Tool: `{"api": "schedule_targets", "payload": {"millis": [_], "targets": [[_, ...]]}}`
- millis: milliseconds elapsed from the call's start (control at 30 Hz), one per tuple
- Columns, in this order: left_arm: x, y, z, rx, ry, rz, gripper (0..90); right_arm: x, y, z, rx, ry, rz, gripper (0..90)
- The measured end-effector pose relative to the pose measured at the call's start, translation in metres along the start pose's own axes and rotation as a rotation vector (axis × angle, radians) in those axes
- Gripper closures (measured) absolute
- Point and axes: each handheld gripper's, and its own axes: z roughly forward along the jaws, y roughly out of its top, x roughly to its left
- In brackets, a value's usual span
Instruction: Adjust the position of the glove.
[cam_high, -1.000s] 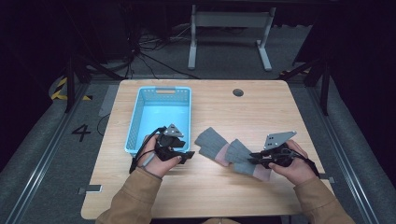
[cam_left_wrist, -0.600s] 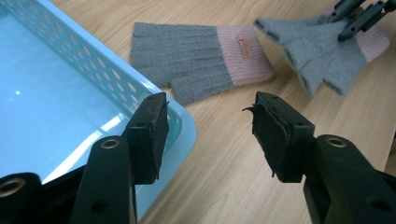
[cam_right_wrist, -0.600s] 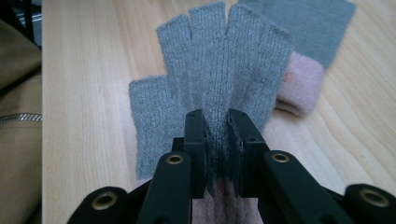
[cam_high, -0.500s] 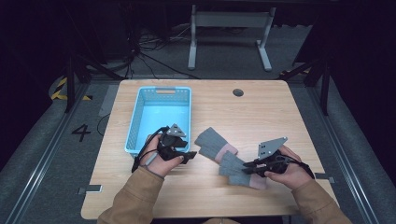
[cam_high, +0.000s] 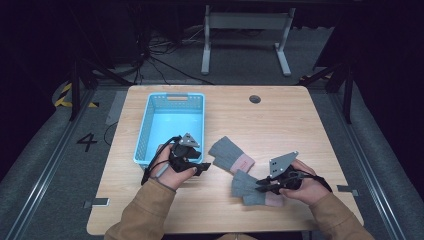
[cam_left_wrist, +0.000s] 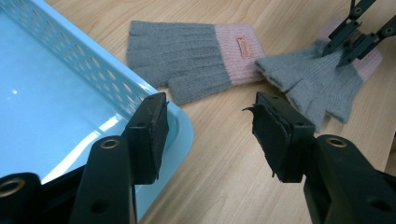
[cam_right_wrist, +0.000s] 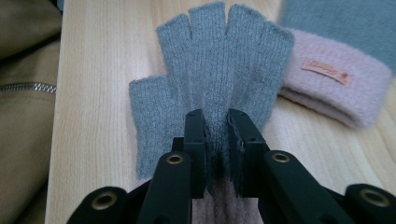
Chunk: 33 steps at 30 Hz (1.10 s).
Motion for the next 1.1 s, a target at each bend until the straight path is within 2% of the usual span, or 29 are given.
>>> {"api": "schedule_targets", "payload": {"millis": [33, 100, 167, 400, 500, 700, 900, 967, 1000, 1033, 1067, 1100], "targets": [[0.000, 0.000, 0.000, 0.001, -0.002, -0.001, 46.5, 0.001, 0.000, 0.003, 0.010, 0.023, -0.019, 79.5], [0.000, 0.000, 0.000, 0.001, -0.003, -0.002, 46.5, 0.002, 0.001, 0.004, 0.016, 0.034, -0.025, 79.5], [0.001, -0.001, 0.000, 0.000, 0.001, -0.005, 46.5, 0.004, 0.003, 0.009, 0.028, 0.052, -0.052, 79.3], [0.002, -0.002, 0.000, 0.000, 0.000, -0.010, 46.5, 0.004, 0.003, 0.016, 0.052, 0.062, -0.073, 78.9], [0.003, -0.003, -0.001, 0.001, 0.003, -0.012, 46.5, 0.002, 0.002, 0.017, 0.055, 0.044, -0.077, 77.7], [0.002, -0.002, 0.000, 0.003, -0.001, -0.006, 46.4, -0.001, 0.000, 0.015, 0.033, -0.027, -0.067, 70.9], [0.002, 0.000, 0.001, 0.000, -0.004, -0.003, 46.4, -0.002, -0.002, 0.006, -0.014, -0.057, -0.005, 69.4], [0.002, 0.000, 0.001, -0.003, -0.005, -0.003, 46.4, -0.004, -0.002, -0.002, -0.065, -0.089, 0.055, 67.1], [0.002, 0.000, 0.001, -0.003, -0.005, -0.003, 46.4, -0.004, -0.002, -0.002, -0.065, -0.089, 0.055, 67.1], [0.002, 0.000, 0.001, -0.001, -0.005, -0.001, 46.4, -0.006, -0.003, -0.007, -0.094, -0.127, 0.121, 66.0], [0.002, 0.001, 0.001, 0.001, -0.005, 0.000, 46.4, -0.006, -0.003, -0.007, -0.094, -0.127, 0.121, 66.0], [0.002, 0.001, 0.001, -0.003, -0.005, -0.001, 46.4, -0.007, -0.003, -0.010, -0.100, -0.162, 0.160, 65.3]]}}
